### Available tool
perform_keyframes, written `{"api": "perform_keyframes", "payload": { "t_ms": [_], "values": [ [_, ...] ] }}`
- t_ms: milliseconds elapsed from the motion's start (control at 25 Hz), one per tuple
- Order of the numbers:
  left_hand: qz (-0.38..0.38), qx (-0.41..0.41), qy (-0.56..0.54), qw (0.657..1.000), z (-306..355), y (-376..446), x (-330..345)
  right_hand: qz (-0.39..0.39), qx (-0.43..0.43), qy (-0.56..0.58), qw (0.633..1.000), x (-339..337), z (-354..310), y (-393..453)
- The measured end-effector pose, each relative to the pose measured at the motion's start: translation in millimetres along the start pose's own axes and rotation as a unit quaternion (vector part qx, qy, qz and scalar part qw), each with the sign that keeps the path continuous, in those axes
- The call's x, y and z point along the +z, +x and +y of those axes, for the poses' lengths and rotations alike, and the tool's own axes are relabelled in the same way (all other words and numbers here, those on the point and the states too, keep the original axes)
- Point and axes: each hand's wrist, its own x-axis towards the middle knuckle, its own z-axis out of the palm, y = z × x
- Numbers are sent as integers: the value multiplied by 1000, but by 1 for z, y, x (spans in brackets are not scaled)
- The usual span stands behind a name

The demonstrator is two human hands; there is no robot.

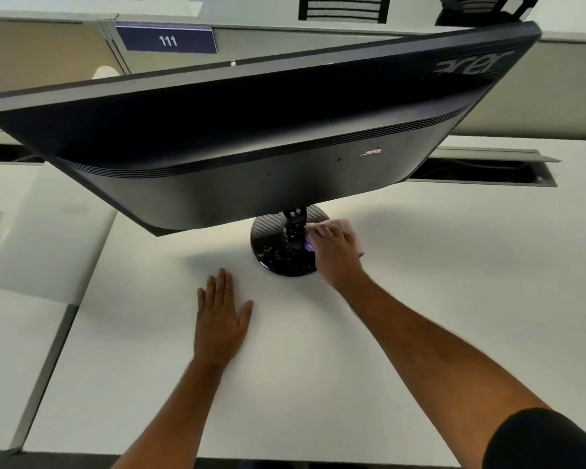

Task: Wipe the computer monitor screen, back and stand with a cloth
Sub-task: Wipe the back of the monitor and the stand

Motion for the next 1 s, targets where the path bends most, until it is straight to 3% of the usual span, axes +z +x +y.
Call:
{"api": "perform_keyframes", "payload": {
  "t_ms": [160,320,480,640,880,1000],
  "values": [
    [34,-4,22,999,4,0,7,-23,12,-34,999,-8,-10,-22],
    [41,-3,20,999,3,-1,7,-53,-76,31,995,-16,-11,-39],
    [36,-9,13,999,3,1,7,57,-11,85,995,-22,31,-16],
    [39,-12,19,999,2,1,7,-9,-1,88,996,-6,32,17],
    [40,-17,21,999,3,1,8,46,25,11,999,8,-4,-29],
    [43,-16,19,999,2,0,8,6,-11,32,999,9,-20,-50]
  ]
}}
